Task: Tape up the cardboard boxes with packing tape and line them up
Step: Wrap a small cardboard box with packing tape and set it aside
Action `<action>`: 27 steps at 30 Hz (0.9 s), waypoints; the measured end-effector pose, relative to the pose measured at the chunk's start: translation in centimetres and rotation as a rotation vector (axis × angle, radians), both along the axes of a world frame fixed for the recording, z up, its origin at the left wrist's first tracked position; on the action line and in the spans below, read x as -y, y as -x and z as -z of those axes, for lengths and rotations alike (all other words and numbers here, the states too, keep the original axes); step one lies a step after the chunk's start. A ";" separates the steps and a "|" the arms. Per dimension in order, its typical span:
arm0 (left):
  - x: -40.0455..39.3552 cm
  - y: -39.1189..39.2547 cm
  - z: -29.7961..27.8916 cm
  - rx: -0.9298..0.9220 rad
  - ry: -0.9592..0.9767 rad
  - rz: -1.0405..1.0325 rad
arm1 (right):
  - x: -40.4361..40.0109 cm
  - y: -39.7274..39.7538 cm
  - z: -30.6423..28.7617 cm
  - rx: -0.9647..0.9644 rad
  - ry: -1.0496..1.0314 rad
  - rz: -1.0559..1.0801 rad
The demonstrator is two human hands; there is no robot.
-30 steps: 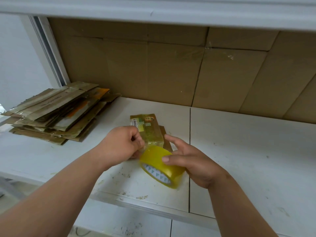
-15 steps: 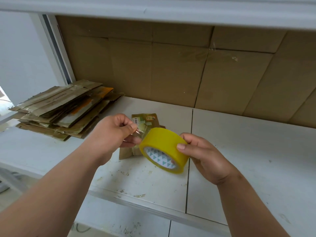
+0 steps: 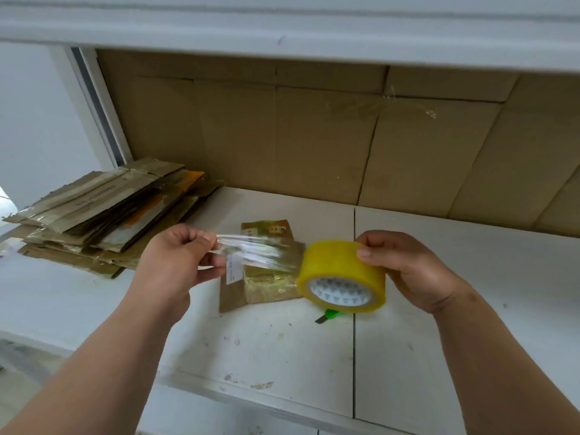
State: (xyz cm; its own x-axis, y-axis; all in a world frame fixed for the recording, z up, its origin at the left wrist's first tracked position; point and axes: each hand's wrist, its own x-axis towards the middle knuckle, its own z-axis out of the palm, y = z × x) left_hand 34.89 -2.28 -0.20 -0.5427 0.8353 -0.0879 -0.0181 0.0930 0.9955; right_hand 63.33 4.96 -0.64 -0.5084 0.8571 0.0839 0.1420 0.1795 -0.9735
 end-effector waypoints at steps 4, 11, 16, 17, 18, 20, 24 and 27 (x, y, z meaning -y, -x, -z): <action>-0.6 0.5 1.6 0.070 0.046 -0.010 | -0.9 -1.1 0.0 0.068 -0.004 0.094; -1.4 0.2 4.1 0.114 0.096 -0.065 | -2.4 -0.2 0.0 0.246 -0.035 0.189; -1.7 -1.1 5.1 0.121 0.148 -0.128 | -4.1 0.5 -0.8 0.390 -0.063 0.214; -1.7 -1.3 5.0 0.120 0.155 -0.137 | -4.4 0.6 -0.9 0.417 -0.069 0.208; -1.8 -1.5 5.0 0.118 0.161 -0.146 | -4.6 0.6 -0.9 0.441 -0.077 0.196; -1.9 -1.9 5.2 0.115 0.167 -0.166 | -5.1 0.6 -0.8 0.484 -0.091 0.172; -1.8 -2.2 6.0 0.113 0.187 -0.190 | -5.8 1.0 -0.2 0.561 -0.109 0.131; -1.9 -2.1 6.1 0.090 0.206 -0.212 | -6.0 1.4 0.2 0.613 -0.137 0.107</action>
